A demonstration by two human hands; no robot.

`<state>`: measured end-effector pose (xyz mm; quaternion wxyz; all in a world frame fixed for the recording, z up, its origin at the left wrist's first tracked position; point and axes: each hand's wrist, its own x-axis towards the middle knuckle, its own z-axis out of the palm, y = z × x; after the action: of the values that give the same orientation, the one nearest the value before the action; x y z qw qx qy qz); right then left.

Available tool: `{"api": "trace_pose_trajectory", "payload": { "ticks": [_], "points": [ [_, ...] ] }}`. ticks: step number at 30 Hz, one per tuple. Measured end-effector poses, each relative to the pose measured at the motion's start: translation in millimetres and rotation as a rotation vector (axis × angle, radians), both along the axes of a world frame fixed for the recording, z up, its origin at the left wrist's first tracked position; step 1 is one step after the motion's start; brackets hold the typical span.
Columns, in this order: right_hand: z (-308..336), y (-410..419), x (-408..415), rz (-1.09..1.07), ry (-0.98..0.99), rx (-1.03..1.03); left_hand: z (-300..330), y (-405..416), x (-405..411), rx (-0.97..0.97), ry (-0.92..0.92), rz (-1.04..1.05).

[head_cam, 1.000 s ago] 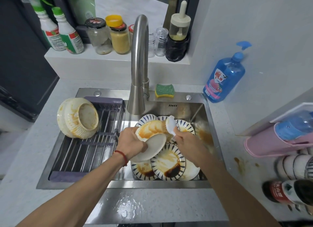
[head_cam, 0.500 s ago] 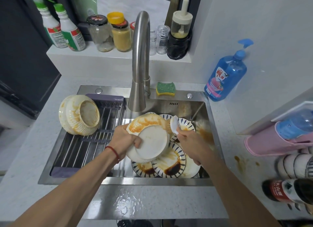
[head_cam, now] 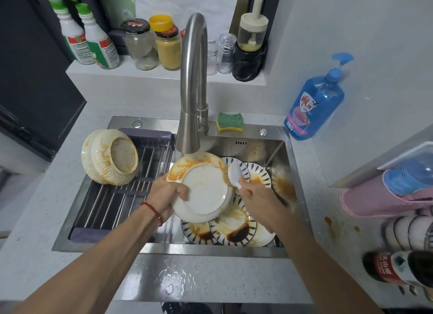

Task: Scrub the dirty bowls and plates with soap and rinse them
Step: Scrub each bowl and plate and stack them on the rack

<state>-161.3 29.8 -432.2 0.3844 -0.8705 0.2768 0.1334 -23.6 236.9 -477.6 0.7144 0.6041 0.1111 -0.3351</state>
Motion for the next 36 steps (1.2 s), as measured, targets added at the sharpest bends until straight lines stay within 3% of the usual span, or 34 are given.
{"api": "trace_pose_trajectory", "payload": {
  "ticks": [9,22,28,31,36],
  "points": [
    [-7.6,0.8,-5.8,-0.030,0.043,0.049,-11.8,8.9,-12.7,-0.102,0.122,-0.026],
    [-12.3,16.2,-14.2,-0.002,0.036,-0.003,4.8,-8.0,-23.2,-0.108,0.225,0.093],
    [-10.5,32.5,-21.4,0.054,0.007,-0.102,3.7,-14.8,-23.4,-0.148,0.259,0.159],
    [-13.8,24.4,-19.9,-0.017,0.008,-0.131,-0.3,-18.7,-24.8,-0.155,0.285,0.183],
    [-13.4,45.8,-24.8,0.086,0.023,-0.200,-1.0,-26.3,-25.8,-0.169,0.325,0.250]
  ]
}}
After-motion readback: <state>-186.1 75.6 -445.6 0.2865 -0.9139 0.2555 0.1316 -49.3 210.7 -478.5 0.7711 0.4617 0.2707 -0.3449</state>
